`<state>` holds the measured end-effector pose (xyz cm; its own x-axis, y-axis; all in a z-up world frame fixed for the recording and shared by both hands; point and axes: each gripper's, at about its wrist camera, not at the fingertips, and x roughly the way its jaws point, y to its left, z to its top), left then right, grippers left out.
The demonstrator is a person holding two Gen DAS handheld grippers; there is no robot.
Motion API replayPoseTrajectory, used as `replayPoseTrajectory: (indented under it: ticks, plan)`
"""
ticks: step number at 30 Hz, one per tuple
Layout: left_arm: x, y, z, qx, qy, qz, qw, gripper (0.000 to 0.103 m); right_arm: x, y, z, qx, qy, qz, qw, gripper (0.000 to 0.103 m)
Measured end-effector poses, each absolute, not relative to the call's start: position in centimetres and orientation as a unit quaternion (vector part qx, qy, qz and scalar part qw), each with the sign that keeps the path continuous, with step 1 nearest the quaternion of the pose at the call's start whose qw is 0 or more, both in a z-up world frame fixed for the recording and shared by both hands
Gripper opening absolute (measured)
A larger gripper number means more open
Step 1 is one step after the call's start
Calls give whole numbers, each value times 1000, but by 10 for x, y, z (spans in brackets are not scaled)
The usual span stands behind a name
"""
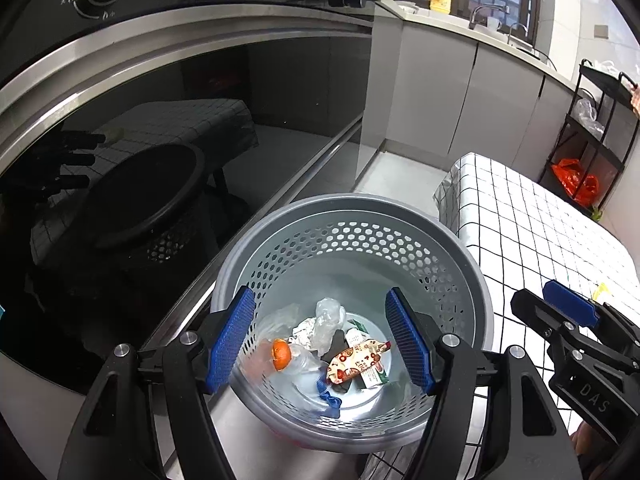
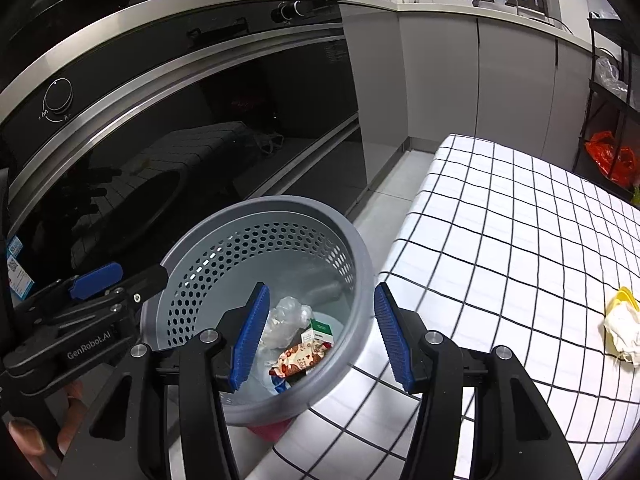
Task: Collect trash
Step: 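Move both grippers back over the table toward the white tissue and yellow lid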
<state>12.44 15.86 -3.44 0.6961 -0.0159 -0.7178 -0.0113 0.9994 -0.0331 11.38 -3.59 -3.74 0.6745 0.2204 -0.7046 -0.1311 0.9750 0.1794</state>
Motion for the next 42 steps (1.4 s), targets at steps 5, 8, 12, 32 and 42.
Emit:
replayPoseTrajectory:
  ticks: [5,8,12,32,42]
  plan:
    - [122,152,-33,-13,386,-8,922,67,105,-44,-36,58,391,88,914,53]
    - [119,148,-33,-7,383,-13,924,68,95,-52,-36,64,389,79,915,55]
    - [115,140,-32,-3,379,-18,925,69,81,-61,-36,67,392,67,915,55]
    - [84,48,-32,21,374,-106,921,75,4,-200,-28,48,387,-64,919,61]
    - [74,3,-40,48,379,-131,915,79,-9,-265,-32,74,386,-103,914,63]
